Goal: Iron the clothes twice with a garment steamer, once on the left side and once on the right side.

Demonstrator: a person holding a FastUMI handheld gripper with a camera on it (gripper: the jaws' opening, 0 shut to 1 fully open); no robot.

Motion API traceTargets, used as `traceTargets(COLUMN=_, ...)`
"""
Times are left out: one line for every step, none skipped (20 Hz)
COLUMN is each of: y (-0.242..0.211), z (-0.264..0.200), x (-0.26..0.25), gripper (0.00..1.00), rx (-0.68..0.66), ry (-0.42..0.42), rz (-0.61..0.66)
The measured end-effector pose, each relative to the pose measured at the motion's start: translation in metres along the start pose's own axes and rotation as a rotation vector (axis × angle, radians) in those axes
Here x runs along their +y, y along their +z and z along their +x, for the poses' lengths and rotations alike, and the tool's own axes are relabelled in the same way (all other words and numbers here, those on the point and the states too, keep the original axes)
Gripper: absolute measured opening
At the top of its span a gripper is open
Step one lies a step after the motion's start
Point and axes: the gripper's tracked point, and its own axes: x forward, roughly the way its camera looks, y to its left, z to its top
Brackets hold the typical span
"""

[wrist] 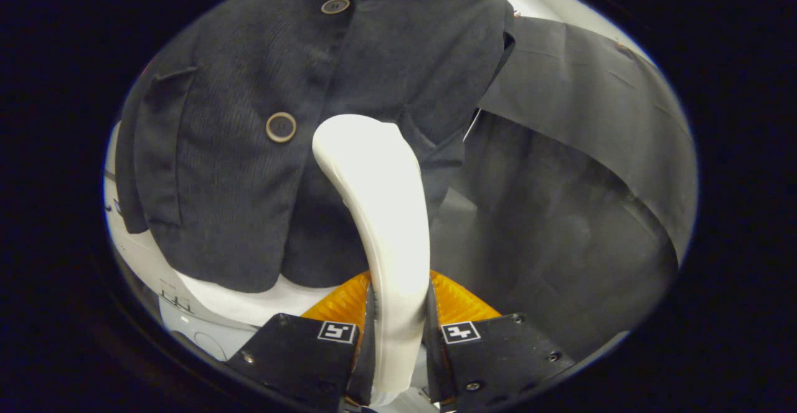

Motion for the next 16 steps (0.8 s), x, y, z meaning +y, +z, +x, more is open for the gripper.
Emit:
traceTargets(y=0.001, z=-0.001, x=-0.001, gripper=0.37, rx=0.010, ry=0.002, rz=0.003)
traceTargets(y=0.000, z=-0.001, x=-0.001, gripper=0.37, rx=0.018, ry=0.003, rz=0.005)
traceTargets(y=-0.002, z=-0.001, x=0.000, gripper=0.36, rx=0.030, ry=0.009, rz=0.012)
traceTargets(y=-0.004, z=-0.001, x=0.001, gripper=0.36, rx=0.041, ry=0.016, rz=0.018)
traceTargets(y=-0.006, z=0.000, x=0.002, gripper=0.36, rx=0.055, ry=0.023, rz=0.025)
traceTargets(y=-0.007, z=0.000, x=0.002, gripper=0.36, rx=0.067, ry=0.029, rz=0.028)
traceTargets(y=-0.007, z=-0.002, x=0.003, gripper=0.36, rx=0.080, ry=0.032, rz=0.028)
traceTargets(y=-0.012, z=0.001, x=0.001, gripper=0.37, rx=0.089, ry=0.038, rz=0.027)
traceTargets(y=-0.016, z=0.001, x=0.002, gripper=0.36, rx=0.097, ry=0.043, rz=0.028)
traceTargets(y=-0.020, z=0.002, x=0.002, gripper=0.36, rx=0.105, ry=0.048, rz=0.029)
traceTargets(y=-0.026, z=0.003, x=0.001, gripper=0.36, rx=0.117, ry=0.057, rz=0.032)
traceTargets(y=-0.031, z=0.003, x=0.001, gripper=0.36, rx=0.126, ry=0.065, rz=0.039)
traceTargets(y=-0.035, z=0.002, x=0.002, gripper=0.36, rx=0.132, ry=0.072, rz=0.047)
traceTargets(y=-0.038, z=-0.002, x=0.001, gripper=0.36, rx=0.138, ry=0.075, rz=0.048)
traceTargets(y=-0.042, z=-0.009, x=0.001, gripper=0.37, rx=0.140, ry=0.076, rz=0.049)
traceTargets(y=-0.043, z=-0.010, x=0.002, gripper=0.36, rx=0.140, ry=0.076, rz=0.050)
